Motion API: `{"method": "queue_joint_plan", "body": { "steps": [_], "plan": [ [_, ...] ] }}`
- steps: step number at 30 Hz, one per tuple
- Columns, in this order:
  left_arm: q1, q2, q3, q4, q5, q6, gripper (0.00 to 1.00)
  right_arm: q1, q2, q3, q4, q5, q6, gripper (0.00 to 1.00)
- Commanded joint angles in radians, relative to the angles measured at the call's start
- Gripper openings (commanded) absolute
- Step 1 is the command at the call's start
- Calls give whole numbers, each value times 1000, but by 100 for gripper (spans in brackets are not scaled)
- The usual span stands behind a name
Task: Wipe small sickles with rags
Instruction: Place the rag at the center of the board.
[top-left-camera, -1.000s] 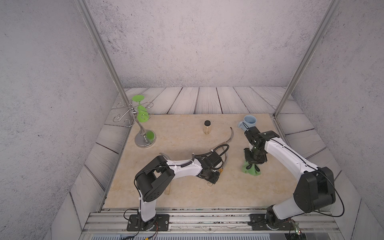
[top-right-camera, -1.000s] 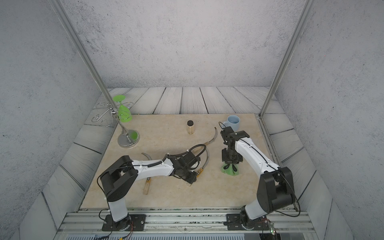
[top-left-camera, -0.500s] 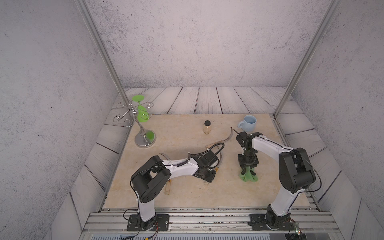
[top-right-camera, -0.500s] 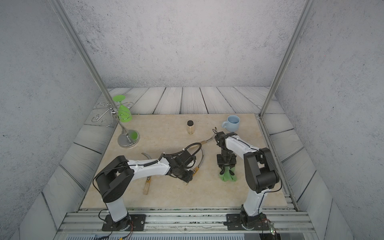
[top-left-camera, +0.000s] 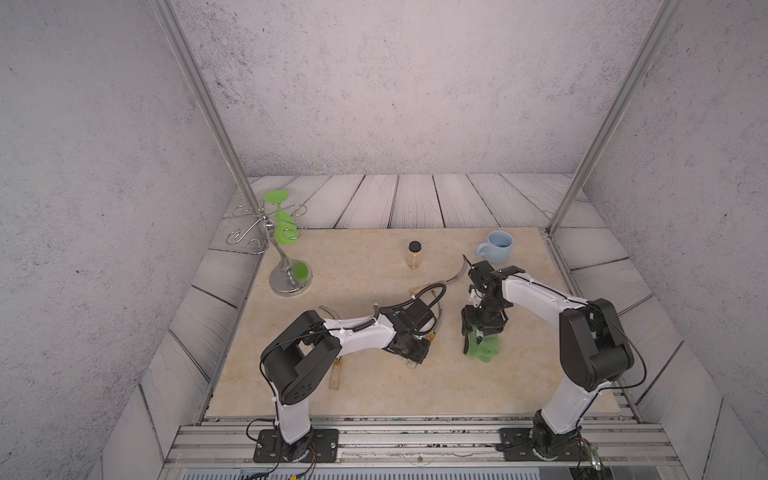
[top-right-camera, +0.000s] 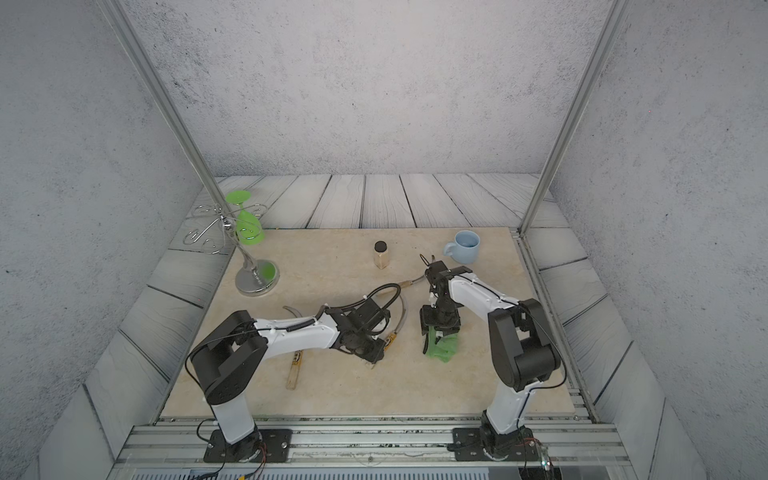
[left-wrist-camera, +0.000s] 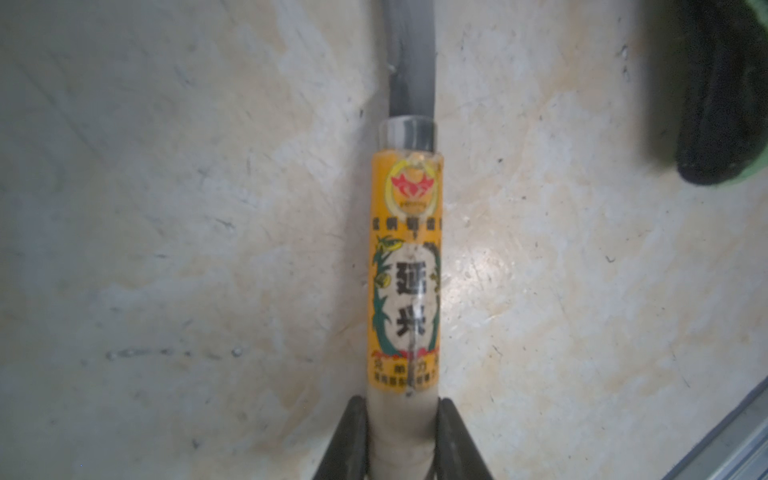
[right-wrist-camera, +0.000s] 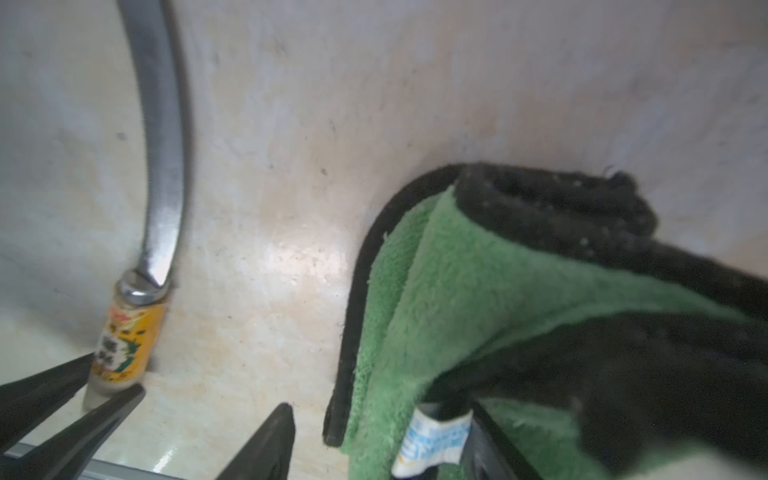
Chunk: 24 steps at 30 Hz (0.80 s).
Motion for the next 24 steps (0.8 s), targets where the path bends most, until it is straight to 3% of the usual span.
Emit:
{"method": "queue_joint_plan", "body": {
  "steps": [1, 11, 24],
  "plan": [
    [8, 9, 34, -16, 3, 10, 33, 0, -129, -8, -26, 4, 24, 65],
    [2, 69, 132, -70, -7, 56, 42, -6, -310, -5, -79, 39, 36, 67],
    [-11, 202, 212, -93, -92, 91, 43, -11, -368, -50, -67, 18, 29, 67]
  ]
}}
